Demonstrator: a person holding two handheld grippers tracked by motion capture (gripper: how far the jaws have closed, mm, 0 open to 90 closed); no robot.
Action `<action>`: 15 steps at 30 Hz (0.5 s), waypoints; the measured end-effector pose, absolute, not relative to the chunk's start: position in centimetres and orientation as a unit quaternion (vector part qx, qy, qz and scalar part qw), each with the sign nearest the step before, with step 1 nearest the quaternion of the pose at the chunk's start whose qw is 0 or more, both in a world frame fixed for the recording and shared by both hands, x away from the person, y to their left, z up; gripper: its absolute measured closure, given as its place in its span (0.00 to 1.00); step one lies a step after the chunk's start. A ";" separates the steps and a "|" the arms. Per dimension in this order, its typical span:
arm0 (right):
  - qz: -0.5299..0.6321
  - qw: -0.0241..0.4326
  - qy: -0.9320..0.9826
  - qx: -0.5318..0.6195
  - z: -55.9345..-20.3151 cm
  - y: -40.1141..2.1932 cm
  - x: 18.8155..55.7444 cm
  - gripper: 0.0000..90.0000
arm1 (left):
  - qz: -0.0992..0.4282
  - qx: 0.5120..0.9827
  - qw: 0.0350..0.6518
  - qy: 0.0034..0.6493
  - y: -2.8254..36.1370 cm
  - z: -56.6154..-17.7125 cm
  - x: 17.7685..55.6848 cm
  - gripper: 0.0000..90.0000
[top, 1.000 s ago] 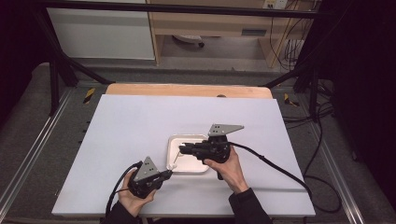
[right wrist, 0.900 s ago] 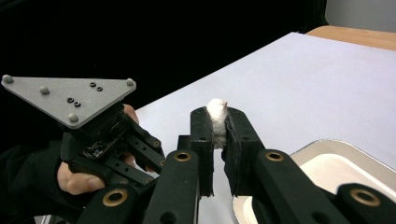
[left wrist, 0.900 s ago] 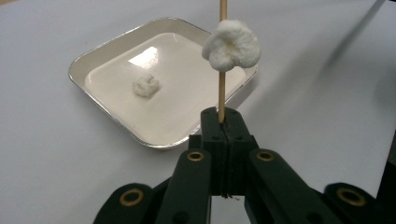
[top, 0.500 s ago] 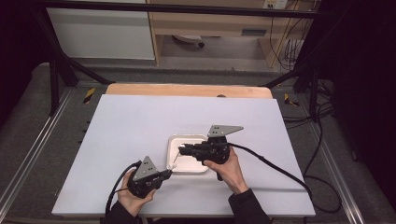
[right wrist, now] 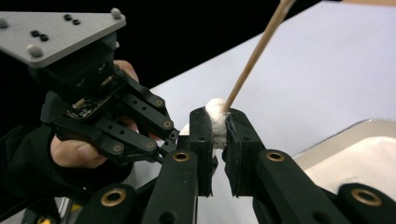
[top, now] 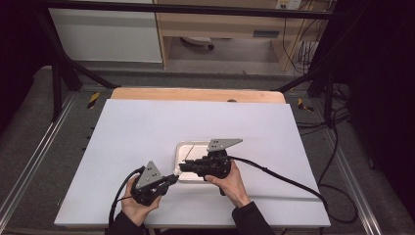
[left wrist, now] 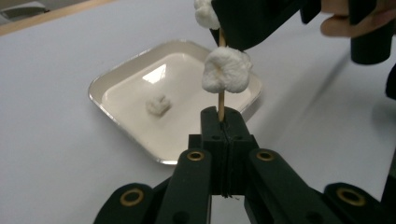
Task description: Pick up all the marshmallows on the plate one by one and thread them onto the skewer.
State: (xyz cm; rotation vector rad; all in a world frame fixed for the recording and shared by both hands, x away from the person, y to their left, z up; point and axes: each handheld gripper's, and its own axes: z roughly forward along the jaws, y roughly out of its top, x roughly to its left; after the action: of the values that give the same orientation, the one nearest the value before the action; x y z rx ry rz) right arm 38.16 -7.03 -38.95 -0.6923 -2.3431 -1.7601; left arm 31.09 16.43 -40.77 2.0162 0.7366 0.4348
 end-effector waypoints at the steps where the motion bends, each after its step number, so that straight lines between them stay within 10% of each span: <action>1: -0.581 0.069 -0.777 -0.233 -39.1 -7.0 38.3 0.91 | 0.175 0.817 0.461 0.301 16.5 -40.8 31.1 0.99; 15: -0.577 -0.036 -0.769 -0.272 -37.6 -9.3 38.5 0.41 | 0.152 0.804 0.468 0.334 17.6 -41.4 32.0 0.99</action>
State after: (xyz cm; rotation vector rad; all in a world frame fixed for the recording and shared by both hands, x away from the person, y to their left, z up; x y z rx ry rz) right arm 38.55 -9.28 -37.60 -0.8742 -2.4745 -1.8563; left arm 32.03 17.58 -41.40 1.9721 0.8182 0.3718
